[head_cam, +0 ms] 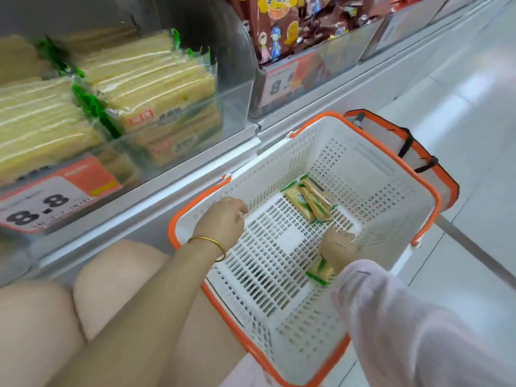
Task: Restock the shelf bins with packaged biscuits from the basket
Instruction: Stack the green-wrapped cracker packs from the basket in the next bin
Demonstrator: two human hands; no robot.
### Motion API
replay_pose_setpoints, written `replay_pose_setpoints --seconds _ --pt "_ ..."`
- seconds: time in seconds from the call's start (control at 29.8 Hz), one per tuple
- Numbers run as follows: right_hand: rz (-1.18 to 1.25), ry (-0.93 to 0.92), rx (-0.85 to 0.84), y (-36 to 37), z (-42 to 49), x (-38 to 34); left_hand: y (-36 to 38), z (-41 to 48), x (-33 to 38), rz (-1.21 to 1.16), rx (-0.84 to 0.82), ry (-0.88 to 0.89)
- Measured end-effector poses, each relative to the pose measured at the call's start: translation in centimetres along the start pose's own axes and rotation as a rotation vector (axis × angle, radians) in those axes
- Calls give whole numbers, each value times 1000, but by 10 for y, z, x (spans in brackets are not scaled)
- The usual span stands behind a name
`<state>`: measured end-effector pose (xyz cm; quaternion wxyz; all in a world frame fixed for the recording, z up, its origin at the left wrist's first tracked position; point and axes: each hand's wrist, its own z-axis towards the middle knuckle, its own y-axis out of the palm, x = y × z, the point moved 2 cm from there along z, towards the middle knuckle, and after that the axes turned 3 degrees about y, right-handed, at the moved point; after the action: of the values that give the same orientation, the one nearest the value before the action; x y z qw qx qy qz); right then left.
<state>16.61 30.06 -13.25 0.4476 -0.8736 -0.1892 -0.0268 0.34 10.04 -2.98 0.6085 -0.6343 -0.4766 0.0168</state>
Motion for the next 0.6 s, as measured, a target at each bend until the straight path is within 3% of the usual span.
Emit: replay_pose_setpoints --seconds 0.1,0.23,0.4,0.54,0.6 --pt "-253 -11 17 20 13 13 2 5 -2 -26 15 -14" --pt "-263 -67 38 20 20 9 8 12 1 -52 4 -22" --pt "123 -226 -123 0 28 -4 11 13 2 -140 -14 -65" --pt "795 -532 -537 -34 -16 -20 19 16 12 -403 -133 -154" --pt "962 -654 -677 -46 -43 -33 27 15 16 -448 -260 -192"
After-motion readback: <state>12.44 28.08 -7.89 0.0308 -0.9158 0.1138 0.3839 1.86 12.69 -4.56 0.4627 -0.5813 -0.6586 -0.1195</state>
